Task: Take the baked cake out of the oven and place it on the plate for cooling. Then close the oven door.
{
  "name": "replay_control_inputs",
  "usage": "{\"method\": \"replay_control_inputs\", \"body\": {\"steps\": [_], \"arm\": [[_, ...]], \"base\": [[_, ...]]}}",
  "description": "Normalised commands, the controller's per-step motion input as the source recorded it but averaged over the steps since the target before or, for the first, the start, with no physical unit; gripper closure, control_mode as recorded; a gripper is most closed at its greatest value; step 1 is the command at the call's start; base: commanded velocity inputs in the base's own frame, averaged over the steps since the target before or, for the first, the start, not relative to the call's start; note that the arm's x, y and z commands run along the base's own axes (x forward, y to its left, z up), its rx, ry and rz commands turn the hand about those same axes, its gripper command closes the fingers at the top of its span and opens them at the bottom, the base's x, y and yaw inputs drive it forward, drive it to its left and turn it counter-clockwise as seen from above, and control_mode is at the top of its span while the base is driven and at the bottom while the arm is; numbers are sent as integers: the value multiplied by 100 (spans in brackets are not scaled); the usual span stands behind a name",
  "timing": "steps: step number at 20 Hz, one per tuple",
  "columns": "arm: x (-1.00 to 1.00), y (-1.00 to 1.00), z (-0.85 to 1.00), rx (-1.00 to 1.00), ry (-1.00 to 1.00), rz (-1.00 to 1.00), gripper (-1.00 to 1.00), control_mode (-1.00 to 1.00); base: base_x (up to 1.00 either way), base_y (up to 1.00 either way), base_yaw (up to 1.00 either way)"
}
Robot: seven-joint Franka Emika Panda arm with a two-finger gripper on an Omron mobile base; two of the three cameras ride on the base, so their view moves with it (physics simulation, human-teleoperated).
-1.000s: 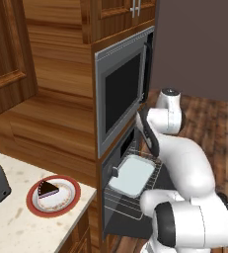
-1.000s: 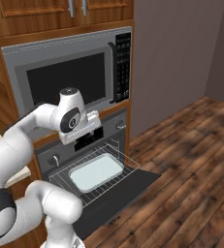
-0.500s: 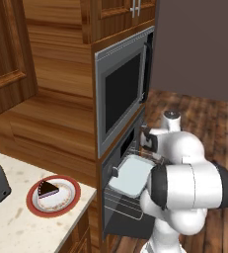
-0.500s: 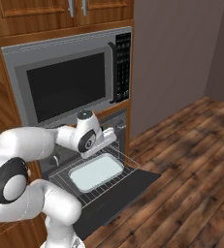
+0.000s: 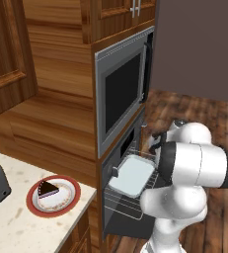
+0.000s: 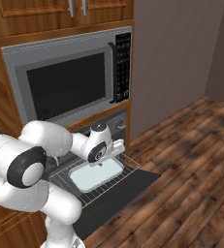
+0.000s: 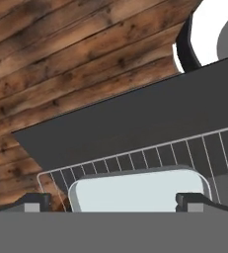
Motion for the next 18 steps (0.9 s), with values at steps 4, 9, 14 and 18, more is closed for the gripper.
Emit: {"method": "replay_control_inputs", "body": {"steps": [4, 9, 14, 18], "arm": [[0, 0, -67, 1, 0, 0, -100, -100], [-9, 0, -56, 0, 4, 0, -100, -100], [0, 0, -55, 0, 4, 0, -100, -100], [0, 0, -49, 1, 0, 1, -100, -100]], "base": [[0, 0, 0], [0, 0, 0], [0, 0, 0], [0, 0, 0]]}}
